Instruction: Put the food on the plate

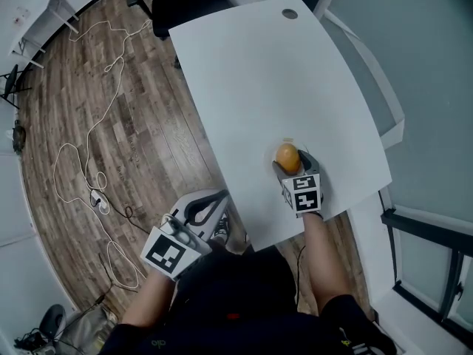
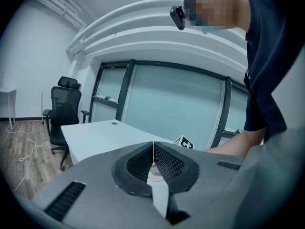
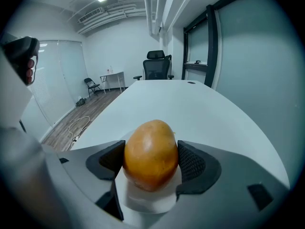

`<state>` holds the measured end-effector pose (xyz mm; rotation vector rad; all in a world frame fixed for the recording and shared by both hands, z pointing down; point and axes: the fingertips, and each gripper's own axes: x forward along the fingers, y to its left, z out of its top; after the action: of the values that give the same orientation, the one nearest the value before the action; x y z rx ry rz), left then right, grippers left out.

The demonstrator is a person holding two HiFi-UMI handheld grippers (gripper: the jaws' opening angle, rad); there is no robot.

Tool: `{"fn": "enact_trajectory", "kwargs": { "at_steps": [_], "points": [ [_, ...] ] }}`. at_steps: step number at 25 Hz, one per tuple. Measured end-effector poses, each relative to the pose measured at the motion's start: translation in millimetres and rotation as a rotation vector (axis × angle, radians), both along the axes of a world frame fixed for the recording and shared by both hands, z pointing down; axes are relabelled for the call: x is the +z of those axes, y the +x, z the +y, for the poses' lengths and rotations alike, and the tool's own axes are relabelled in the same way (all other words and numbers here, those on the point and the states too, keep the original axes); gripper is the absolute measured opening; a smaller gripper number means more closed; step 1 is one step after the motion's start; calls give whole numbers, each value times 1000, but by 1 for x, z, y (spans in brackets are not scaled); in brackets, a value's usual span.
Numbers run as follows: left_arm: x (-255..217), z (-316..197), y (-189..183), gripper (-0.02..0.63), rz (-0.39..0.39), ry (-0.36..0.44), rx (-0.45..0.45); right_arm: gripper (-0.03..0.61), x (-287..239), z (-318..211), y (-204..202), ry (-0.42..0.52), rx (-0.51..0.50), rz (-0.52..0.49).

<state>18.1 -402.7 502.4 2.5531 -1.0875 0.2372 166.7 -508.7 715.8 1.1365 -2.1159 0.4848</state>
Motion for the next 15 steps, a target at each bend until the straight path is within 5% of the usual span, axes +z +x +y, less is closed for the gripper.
{"fn": "enact_trajectory", "kwargs": {
  "at_steps": [6,10,15],
  "points": [
    [-10,5,-4,23,5,12,18,348,0,3,-5,-30,-4,-7],
    [-23,13,-9,23,30,40,36,348,-29,9,-2,31,46,-34],
    [-41,23,-5,23,51,75,75,348,-112,27,4,152,117,-253]
  ]
}}
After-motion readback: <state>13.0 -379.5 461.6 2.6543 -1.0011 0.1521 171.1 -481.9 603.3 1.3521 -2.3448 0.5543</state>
